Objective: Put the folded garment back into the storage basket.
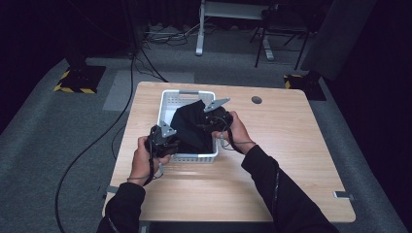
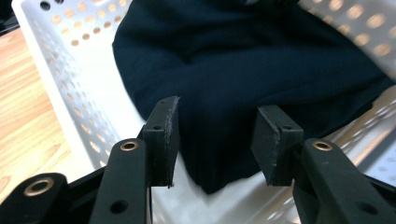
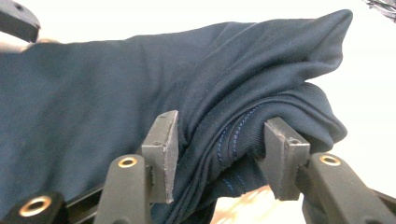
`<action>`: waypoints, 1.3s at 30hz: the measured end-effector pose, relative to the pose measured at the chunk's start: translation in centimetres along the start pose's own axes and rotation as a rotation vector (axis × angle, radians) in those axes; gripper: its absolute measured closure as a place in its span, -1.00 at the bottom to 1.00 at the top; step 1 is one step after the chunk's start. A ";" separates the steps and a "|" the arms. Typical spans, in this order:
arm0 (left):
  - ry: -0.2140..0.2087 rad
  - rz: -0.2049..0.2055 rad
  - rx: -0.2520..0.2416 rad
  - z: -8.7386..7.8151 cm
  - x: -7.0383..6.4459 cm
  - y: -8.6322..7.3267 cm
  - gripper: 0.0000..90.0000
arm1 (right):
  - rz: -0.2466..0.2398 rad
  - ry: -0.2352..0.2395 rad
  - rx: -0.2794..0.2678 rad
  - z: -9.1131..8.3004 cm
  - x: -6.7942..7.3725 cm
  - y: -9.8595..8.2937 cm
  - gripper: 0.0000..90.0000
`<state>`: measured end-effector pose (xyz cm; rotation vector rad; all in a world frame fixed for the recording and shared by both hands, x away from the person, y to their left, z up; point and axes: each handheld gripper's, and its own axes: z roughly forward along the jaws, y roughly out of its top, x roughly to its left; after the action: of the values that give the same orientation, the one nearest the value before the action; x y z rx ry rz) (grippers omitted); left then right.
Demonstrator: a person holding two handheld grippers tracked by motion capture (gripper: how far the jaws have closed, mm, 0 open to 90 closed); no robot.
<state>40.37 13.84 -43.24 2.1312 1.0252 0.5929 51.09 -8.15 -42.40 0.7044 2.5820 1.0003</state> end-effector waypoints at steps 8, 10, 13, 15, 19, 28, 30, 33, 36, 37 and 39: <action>-0.041 0.016 -0.034 -1.0 -0.3 0.3 0.00 | -0.017 -0.037 0.023 0.4 -0.4 -0.4 -0.17; -0.054 0.010 -0.047 -1.1 -0.4 0.4 -0.06 | -0.025 -0.041 0.021 0.6 -0.4 -0.4 -0.29; -0.047 0.009 -0.063 -1.4 -0.6 0.6 -0.25 | -0.054 -0.073 0.021 0.7 -0.2 -0.3 -0.50; -0.070 0.003 -0.084 -1.6 -0.7 0.6 -0.36 | -0.080 -0.110 0.018 0.7 0.0 -0.2 -0.59; -0.105 0.019 -0.080 -1.7 -1.1 0.7 -0.62 | -0.087 -0.148 0.015 0.8 0.1 -0.2 -0.77; -0.140 0.067 -0.060 -1.8 -2.6 0.8 -0.93 | -0.098 -0.150 -0.002 0.5 0.2 -0.1 -0.94; -0.140 0.088 -0.057 -1.8 -3.1 0.7 -0.94 | -0.109 -0.147 0.002 0.4 0.3 -0.1 -0.95; -0.139 0.117 -0.047 -1.8 -3.5 0.8 -0.95 | -0.112 -0.140 0.007 0.3 0.3 0.0 -0.95; -0.141 0.140 -0.046 -1.9 -3.9 0.9 -0.95 | -0.123 -0.134 0.017 0.1 0.4 0.0 -0.95; -0.143 0.143 -0.048 -1.9 -4.0 1.0 -0.95 | -0.130 -0.137 0.019 0.1 0.5 0.0 -0.95; -0.137 0.149 -0.046 -2.0 -4.1 1.0 -0.95 | -0.128 -0.136 0.017 0.0 0.5 0.1 -0.94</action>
<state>37.20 10.81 -41.59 2.1875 0.7756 0.5273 50.69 -7.89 -42.36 0.5821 2.4851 0.8610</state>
